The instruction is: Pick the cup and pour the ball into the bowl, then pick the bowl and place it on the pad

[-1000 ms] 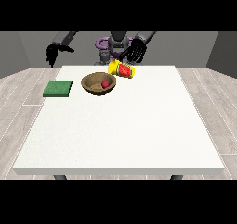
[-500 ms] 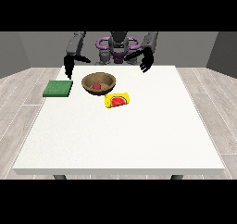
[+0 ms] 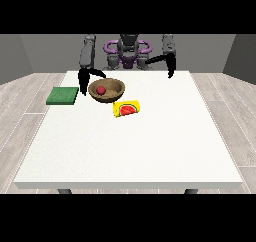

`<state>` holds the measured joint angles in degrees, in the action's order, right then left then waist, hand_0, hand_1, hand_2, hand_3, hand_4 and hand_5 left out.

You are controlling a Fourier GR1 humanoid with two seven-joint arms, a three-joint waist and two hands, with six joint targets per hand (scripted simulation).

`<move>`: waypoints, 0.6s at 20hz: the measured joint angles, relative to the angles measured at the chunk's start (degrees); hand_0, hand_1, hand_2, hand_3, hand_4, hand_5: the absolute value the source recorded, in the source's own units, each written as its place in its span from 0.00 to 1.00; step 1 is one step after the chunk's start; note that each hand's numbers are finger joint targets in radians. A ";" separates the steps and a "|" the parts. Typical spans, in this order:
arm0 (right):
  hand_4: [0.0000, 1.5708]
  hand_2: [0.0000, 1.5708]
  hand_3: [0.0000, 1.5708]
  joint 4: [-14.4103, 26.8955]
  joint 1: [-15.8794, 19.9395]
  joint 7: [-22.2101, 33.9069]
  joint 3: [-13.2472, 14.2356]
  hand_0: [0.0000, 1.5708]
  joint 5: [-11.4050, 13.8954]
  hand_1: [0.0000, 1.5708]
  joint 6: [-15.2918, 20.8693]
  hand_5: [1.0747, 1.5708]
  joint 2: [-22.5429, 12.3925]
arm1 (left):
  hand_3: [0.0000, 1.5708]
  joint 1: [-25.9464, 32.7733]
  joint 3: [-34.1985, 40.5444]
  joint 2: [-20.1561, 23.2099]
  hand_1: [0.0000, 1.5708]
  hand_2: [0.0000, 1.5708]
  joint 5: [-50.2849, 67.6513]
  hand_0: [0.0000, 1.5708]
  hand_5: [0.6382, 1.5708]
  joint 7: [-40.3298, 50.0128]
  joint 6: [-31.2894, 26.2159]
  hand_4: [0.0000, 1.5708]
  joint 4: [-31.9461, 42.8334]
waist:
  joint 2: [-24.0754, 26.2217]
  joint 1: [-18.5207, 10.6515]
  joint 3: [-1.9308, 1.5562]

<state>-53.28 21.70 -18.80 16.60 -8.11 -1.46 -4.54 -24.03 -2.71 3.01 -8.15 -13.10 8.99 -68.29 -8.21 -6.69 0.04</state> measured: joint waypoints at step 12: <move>0.04 0.00 0.00 15.56 5.76 -9.47 0.16 0.00 -0.36 0.00 0.68 0.98 -0.79 | 0.00 1.58 3.27 3.34 0.00 0.00 1.95 0.00 0.99 -0.43 -4.39 0.00 -4.15 | -1.55 -0.11 -0.05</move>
<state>-37.72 27.46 -28.27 16.76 -8.47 -0.78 -5.33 -22.45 0.56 6.35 -6.20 -13.53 4.60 -72.44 -9.76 -6.79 -0.02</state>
